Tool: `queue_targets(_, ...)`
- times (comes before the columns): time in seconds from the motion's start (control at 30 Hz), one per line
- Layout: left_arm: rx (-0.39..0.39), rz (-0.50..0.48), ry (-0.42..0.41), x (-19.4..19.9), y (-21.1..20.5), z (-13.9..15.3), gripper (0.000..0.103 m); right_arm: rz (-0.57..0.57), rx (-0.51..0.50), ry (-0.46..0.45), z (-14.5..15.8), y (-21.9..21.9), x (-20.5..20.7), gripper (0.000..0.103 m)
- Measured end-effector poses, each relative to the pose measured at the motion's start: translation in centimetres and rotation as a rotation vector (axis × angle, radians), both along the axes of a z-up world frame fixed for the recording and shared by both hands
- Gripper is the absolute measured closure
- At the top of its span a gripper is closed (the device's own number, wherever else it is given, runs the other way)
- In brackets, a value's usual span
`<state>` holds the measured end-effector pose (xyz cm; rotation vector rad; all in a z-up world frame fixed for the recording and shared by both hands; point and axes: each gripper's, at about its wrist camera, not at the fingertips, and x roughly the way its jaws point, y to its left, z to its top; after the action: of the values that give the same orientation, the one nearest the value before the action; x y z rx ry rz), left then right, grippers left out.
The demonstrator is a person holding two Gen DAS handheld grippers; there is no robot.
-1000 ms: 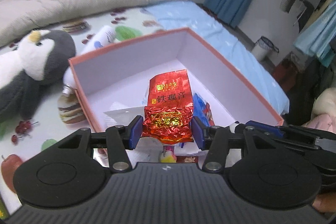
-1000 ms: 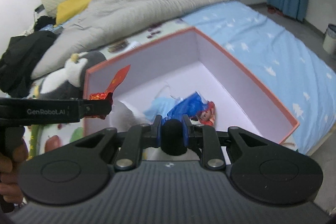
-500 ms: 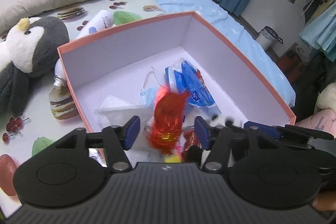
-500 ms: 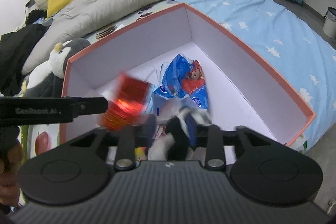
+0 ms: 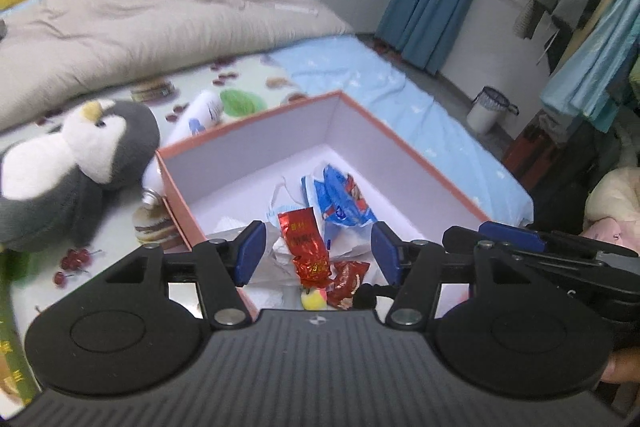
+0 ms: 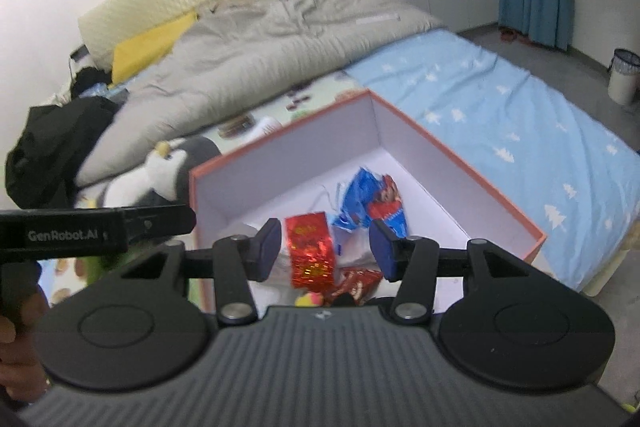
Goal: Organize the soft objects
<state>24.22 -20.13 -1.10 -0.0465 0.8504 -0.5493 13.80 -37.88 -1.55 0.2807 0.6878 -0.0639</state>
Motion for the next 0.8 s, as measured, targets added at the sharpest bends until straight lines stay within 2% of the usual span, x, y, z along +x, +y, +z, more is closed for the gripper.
queue_targets(0.23,-0.034,0.005,-0.078,-4.8,3.1,4.0,0.039,0.007,-0.016,-0.080,3.6,2.7,-4.1,0.051)
queue_targets(0.4,-0.054,0.006,-0.112,-8.0,4.8,5.6,0.039,0.008,-0.021,-0.112,5.0,4.0,-6.6,0.051)
queue_targets(0.8,-0.063,0.013,-0.146,-14.5,7.5,6.8,0.039,0.016,-0.056,-0.124,4.8,6.1,-11.3,0.051)
